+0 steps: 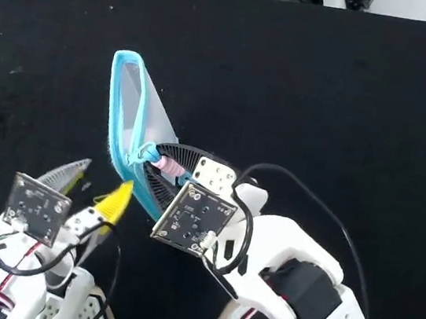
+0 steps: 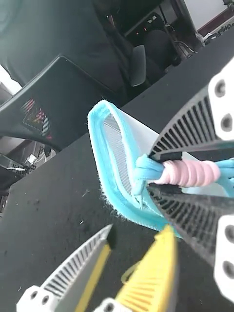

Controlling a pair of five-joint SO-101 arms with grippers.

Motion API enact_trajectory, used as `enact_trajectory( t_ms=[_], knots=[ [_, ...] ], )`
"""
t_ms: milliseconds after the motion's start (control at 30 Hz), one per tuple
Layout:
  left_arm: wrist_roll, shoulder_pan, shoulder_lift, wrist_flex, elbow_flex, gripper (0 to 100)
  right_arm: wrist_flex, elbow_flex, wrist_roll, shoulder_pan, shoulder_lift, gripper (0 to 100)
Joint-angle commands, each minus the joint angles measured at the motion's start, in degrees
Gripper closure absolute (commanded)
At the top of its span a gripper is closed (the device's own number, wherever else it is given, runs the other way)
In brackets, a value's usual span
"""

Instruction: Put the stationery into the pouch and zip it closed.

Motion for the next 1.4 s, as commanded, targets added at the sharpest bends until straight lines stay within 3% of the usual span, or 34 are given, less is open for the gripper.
enact_trajectory(
  t_ms=[0,133,400,600,767,933,1000,1267,1367],
  knots=[
    [5.5,10.2,0.3,0.3,-3.1,76,-1.3,-2.4,0.2,0.8,0.5,98.8],
    [9.2,13.1,0.5,-1.2,-1.4,76,-1.0,-2.4,0.2,0.8,0.5,98.8],
    [9.1,5.2,0.5,-15.1,9.7,76,-1.0,-2.4,0.2,0.8,0.5,98.8],
    [9.0,4.4,0.5,-21.7,16.0,76,-1.0,-2.5,0.2,0.8,0.4,98.8],
    [3.9,5.1,0.1,-20.2,15.9,78,-1.0,-2.9,0.2,1.1,0.0,98.8],
    [-3.1,5.3,0.1,-14.7,11.0,98,-1.4,-2.8,0.2,1.1,0.2,98.8],
    [-7.3,6.9,0.1,-12.7,10.3,96,-1.5,-2.9,0.2,1.1,0.1,98.8],
    [-8.0,8.3,0.1,-11.6,5.1,97,-2.5,-4.1,-1.4,1.1,0.0,98.8],
    [-11.9,8.2,0.1,-11.5,3.6,97,-2.5,-6.6,-4.5,1.1,0.0,98.8]
  ],
)
